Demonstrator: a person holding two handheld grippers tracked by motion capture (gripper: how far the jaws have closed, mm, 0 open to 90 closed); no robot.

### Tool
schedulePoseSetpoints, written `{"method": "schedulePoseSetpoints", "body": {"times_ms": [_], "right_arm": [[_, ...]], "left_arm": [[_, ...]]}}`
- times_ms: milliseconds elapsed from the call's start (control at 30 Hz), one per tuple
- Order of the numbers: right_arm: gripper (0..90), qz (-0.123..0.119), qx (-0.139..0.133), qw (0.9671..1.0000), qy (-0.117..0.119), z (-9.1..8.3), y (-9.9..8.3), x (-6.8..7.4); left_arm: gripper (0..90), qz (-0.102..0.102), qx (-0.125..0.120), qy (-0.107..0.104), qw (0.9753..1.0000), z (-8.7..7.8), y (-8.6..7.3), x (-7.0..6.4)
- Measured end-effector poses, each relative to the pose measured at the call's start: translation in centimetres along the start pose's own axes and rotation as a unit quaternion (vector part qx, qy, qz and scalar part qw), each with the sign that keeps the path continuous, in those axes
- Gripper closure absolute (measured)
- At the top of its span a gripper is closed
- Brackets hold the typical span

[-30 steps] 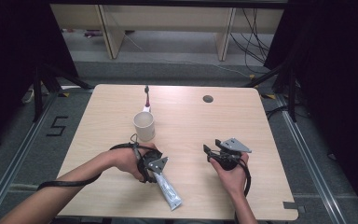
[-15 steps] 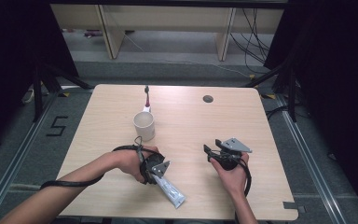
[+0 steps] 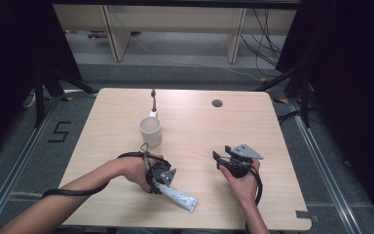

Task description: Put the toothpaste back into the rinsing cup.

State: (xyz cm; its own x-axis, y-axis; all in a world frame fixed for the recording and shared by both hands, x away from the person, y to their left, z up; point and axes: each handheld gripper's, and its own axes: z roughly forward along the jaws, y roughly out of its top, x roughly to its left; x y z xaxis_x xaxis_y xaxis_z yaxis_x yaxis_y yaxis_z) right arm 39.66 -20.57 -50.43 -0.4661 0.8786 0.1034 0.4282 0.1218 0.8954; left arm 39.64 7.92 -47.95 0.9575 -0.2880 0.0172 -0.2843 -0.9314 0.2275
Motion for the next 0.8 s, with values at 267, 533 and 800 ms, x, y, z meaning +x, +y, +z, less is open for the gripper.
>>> {"method": "schedulePoseSetpoints", "body": {"times_ms": [267, 533, 800], "right_arm": [[42.9, 0.0, 0.001, 1.0, -0.004, -0.08, -0.01, -0.05], [42.9, -0.005, -0.003, 1.0, 0.0, -0.09, 0.04, -0.16], [42.8, 0.003, 0.006, 1.0, -0.004, -0.1, -0.02, 0.03]], "left_arm": [[62.8, -0.055, 0.01, -0.01, 0.9984, 0.1, 0.4, -0.44], [60.6, -0.057, 0.013, -0.01, 0.9982, 0.11, 0.49, -0.47], [57.5, -0.043, 0.002, -0.007, 0.999, 0.05, 0.94, -0.5]]}}
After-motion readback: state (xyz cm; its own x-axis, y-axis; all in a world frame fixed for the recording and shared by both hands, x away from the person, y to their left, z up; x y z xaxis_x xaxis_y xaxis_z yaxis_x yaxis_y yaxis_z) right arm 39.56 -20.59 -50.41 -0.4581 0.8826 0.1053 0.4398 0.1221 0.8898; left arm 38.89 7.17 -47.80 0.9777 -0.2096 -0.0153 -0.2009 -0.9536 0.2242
